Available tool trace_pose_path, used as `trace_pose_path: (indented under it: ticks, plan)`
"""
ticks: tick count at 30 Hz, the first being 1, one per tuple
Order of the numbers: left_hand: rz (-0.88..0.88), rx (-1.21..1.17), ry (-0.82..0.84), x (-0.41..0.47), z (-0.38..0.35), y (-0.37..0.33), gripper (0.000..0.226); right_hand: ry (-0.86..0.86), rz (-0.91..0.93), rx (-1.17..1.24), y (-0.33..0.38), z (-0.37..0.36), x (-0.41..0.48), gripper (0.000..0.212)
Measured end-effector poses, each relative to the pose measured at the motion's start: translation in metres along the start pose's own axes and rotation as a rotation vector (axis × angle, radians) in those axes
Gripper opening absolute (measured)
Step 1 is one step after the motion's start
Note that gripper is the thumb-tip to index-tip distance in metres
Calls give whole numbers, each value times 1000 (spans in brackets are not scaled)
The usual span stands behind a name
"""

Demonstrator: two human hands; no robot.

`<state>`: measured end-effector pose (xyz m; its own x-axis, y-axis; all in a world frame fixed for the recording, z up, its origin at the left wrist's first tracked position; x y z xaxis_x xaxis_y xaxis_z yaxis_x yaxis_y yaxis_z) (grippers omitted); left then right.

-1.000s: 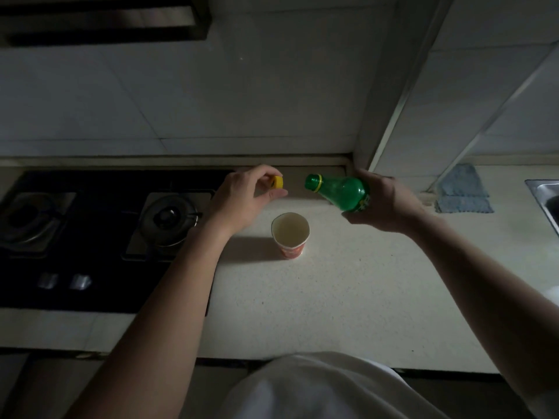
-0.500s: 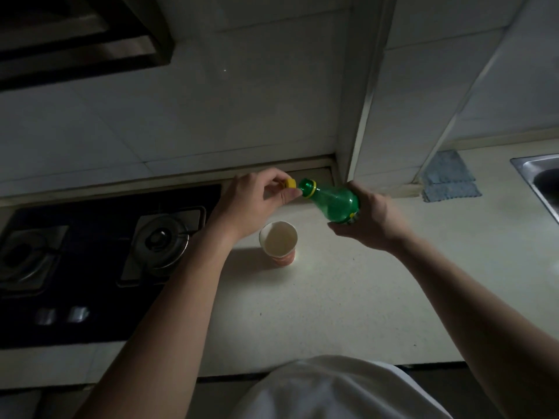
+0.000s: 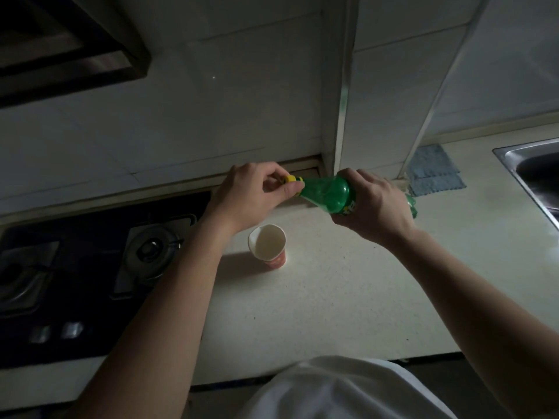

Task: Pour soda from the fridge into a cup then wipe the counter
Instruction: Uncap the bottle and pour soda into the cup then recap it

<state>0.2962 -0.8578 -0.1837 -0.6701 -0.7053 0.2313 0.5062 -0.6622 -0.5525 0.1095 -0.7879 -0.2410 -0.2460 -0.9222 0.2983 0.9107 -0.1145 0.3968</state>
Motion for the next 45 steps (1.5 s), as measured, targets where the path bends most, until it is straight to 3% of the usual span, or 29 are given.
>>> trace_pose_path:
  ticks: [9, 14, 21, 25, 29, 33, 37, 45]
  plan:
    - [247, -62, 73, -3, -8, -3, 48, -174, 11, -48, 1, 13, -11, 59]
    - [330, -259, 58, -9, -12, -4, 57, -237, 19, -87, 1, 17, -11, 58]
    - [260, -256, -11, -9, -7, -8, 43, -207, -13, -64, 2, 16, -9, 58]
    - [283, -189, 3, -10, -5, -8, 52, -212, -8, -69, 4, 17, -8, 57]
    - [304, -295, -32, -10, -9, -6, 56, -226, -5, -56, 6, 19, -7, 58]
    - [270, -362, -99, -10, -8, -5, 42, -218, -8, -54, 6, 18, -6, 58]
    - [112, -301, -92, -8, -4, -9, 23, -214, -14, -48, 6, 18, -7, 58]
    - [-39, -289, -62, -8, -7, -15, 41, -171, -33, -25, 3, 12, -7, 60]
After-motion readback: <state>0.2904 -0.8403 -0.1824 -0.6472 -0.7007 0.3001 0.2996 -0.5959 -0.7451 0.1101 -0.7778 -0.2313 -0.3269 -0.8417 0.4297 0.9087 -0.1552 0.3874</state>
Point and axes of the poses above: each hand's wrist, its own x-axis towards the middle knuckle, its own z-axis out of the back of the hand, y = z × x, the point moved 8 cm from there along x, towards the middle knuckle, and after that the axes turned 14 degrees about -z, right-handed, at the moved point
